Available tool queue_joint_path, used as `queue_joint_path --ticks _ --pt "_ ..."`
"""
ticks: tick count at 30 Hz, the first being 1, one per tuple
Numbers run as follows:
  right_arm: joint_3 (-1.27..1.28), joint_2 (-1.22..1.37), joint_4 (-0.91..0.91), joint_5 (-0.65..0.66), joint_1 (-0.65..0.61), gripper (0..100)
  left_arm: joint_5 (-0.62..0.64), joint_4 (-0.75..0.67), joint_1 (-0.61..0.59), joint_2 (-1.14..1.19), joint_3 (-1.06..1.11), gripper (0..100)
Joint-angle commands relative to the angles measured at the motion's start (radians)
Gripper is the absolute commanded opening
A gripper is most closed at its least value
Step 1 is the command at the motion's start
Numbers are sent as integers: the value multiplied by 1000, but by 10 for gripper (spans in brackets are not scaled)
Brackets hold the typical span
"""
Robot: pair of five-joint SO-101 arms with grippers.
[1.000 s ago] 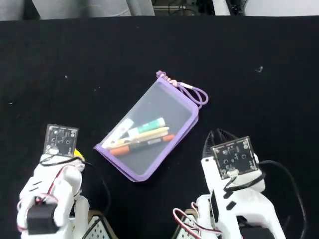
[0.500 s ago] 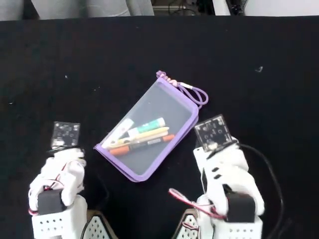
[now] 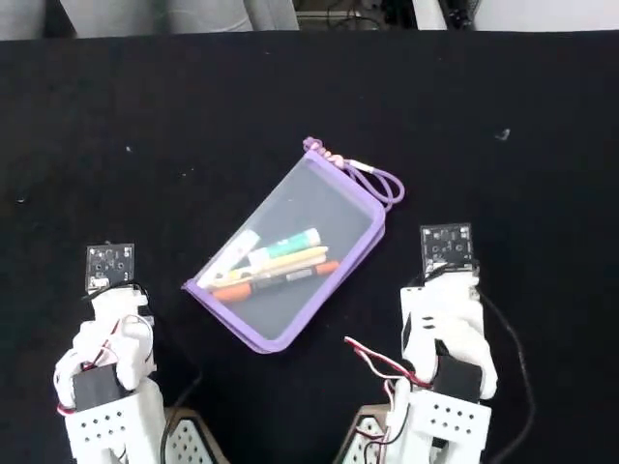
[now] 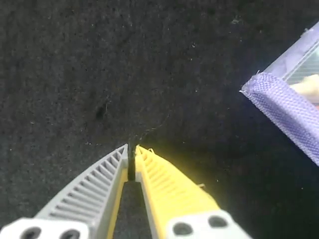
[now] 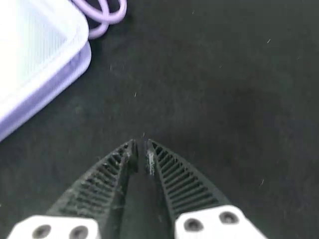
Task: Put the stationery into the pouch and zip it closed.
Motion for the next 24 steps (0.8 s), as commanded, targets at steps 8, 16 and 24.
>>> queue_joint_path --ticks 8,16,24 --pt "27 -10 80 12 17 23 3 -20 4 -3 27 30" --pt "27 -19 235 15 11 23 2 -20 4 -3 27 30" --pt "27 -21 241 17 11 23 2 -20 4 -3 27 30"
